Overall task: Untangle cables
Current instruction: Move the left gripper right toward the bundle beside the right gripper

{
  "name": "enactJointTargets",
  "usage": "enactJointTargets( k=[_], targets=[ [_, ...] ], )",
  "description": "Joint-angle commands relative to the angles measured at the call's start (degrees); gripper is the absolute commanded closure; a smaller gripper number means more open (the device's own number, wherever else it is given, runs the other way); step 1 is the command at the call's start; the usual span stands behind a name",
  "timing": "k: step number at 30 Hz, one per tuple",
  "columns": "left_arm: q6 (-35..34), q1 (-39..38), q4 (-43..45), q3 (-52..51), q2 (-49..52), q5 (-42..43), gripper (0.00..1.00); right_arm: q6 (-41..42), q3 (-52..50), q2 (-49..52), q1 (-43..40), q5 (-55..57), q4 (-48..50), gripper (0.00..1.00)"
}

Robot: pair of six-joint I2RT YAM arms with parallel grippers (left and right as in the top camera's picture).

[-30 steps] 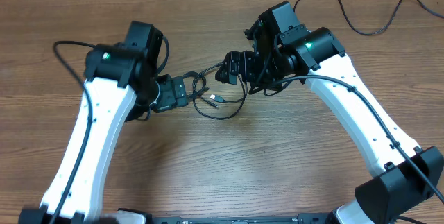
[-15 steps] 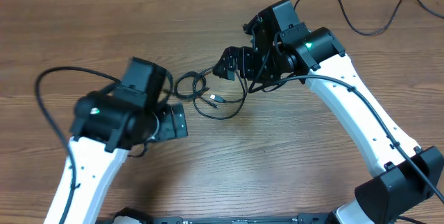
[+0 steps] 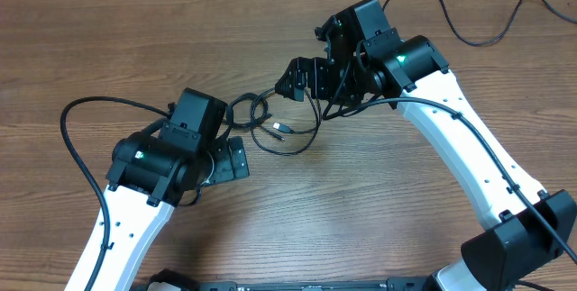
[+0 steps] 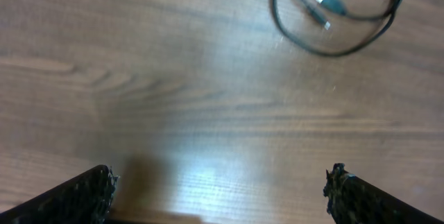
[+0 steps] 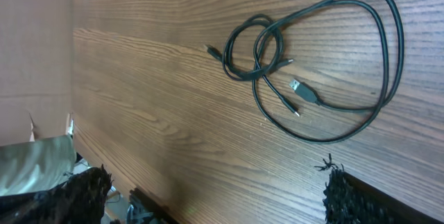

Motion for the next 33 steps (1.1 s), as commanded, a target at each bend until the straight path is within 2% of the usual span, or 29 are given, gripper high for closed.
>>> enactJointTargets(
  k=[1, 6, 18, 28, 33],
  targets=[
    [-0.92, -0.31, 1.92, -0.07, 0.9, -3.48, 0.0, 0.04, -0.26, -0.22, 0.17, 0.17, 0.57, 0.0],
    [-0.9, -0.31, 5.92, -0.07, 3.45, -7.56, 0.0, 0.02, -0.26, -0.22, 0.17, 0.2, 0.55, 0.0],
    [-0.92, -0.33, 9.81, -0.07, 11.96, -6.86, 0.0, 0.02, -0.26, -0.22, 0.17, 0.55, 3.45, 0.0],
    [-0.85, -0.31, 14.29, -0.04, 16.98, -5.55, 0.0, 0.35, -0.26, -0.22, 0.17, 13.7, 2.84, 0.0],
    [-2.1, 1.31, 13.9, 0.33, 16.87, -5.49, 0.0, 5.77, -1.2, -0.13, 0.17, 26.4, -0.11, 0.0]
  ],
)
